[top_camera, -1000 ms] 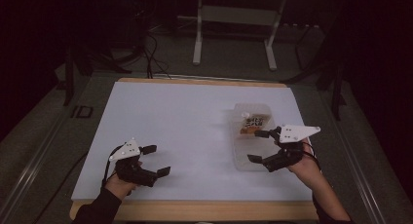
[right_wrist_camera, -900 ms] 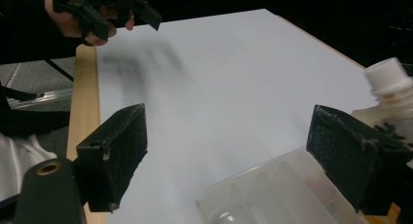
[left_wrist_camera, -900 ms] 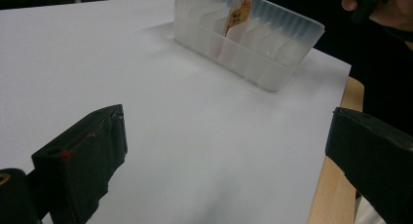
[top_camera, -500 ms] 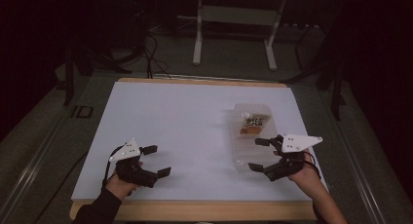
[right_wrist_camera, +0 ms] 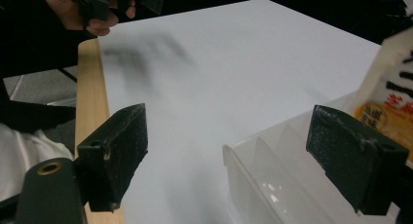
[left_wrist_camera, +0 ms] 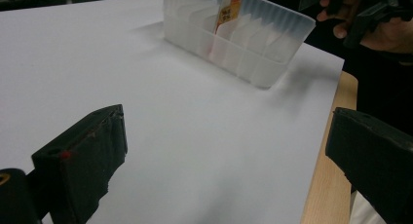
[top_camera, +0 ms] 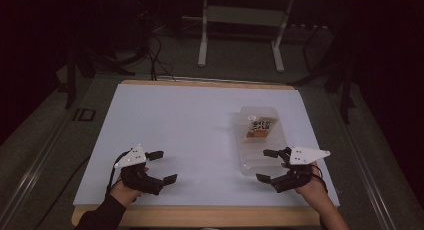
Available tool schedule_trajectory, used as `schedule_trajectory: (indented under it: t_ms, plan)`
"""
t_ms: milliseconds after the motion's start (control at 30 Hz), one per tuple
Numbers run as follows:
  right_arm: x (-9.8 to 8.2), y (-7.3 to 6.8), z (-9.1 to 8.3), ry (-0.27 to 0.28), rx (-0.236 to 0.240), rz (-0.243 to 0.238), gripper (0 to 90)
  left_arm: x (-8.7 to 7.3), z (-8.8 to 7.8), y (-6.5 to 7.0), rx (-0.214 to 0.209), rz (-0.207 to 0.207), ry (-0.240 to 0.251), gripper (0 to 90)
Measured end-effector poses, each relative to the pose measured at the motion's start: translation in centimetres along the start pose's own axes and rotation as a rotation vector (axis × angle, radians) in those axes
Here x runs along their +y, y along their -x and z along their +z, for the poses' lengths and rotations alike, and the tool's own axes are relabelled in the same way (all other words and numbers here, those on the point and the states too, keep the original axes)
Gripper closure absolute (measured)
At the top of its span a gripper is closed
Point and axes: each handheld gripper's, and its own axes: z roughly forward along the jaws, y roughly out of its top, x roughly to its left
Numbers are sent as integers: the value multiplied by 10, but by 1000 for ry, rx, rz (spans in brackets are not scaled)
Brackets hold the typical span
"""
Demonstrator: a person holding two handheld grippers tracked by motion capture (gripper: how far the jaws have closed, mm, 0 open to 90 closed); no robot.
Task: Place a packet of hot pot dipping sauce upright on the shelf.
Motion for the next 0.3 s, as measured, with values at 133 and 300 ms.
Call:
schedule_trajectory:
  t_ms: [133, 300]
  plan:
    - [-6, 2, 0, 7, -6, 10, 151, 0, 1, 1, -5, 5, 5, 19]
    - [-4, 2, 0, 12, -5, 9, 151, 0, 2, 1, -3, 14, 9, 19]
